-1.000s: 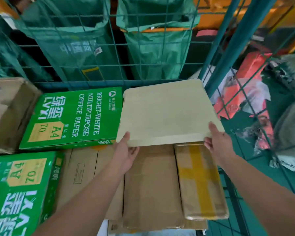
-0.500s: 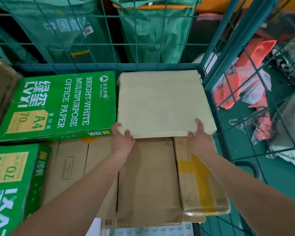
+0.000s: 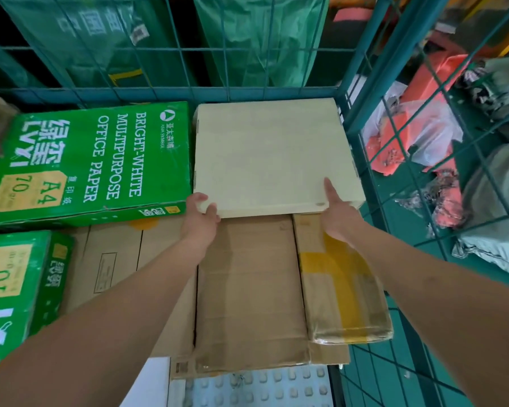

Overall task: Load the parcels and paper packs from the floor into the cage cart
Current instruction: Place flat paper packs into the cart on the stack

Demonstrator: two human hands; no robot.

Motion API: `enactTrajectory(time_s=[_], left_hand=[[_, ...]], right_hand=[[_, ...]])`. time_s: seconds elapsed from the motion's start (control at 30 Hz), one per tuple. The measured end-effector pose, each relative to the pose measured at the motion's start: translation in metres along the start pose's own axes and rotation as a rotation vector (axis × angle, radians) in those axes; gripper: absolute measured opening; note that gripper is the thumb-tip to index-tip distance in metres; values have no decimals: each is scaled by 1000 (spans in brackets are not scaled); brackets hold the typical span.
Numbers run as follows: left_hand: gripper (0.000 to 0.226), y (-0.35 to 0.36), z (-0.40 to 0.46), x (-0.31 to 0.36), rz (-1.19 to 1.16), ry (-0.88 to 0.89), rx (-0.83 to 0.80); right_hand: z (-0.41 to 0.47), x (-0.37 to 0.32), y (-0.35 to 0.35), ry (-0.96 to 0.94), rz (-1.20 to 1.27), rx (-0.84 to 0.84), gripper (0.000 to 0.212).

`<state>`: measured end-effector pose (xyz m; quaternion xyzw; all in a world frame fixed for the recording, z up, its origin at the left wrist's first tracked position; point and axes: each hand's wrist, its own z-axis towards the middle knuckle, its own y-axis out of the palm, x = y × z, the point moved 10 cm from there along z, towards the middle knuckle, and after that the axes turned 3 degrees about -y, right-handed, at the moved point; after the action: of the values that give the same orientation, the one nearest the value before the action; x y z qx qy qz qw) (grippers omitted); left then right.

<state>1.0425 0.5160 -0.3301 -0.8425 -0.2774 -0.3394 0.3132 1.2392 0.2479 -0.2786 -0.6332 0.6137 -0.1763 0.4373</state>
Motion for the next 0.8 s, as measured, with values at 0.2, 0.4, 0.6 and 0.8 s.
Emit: enactTrajectory(time_s=[0.2,0.4,0.6,0.8], left_hand=[[57,-5,-38,7,135,-17,-127],[53,-48,-130,-21,45,-135,-165],[50,-119,-215,-20,-125,-189,-80],[45,-192,-279,-37,-282,-198,-16]], right_hand=[[-59,-37,11,-91,189,-93,91],[-143,-70,57,-146,330,-177,83],[-230,-117,57,-155,449,-201,78],[-306,-157,71,-158,596,-263,56]])
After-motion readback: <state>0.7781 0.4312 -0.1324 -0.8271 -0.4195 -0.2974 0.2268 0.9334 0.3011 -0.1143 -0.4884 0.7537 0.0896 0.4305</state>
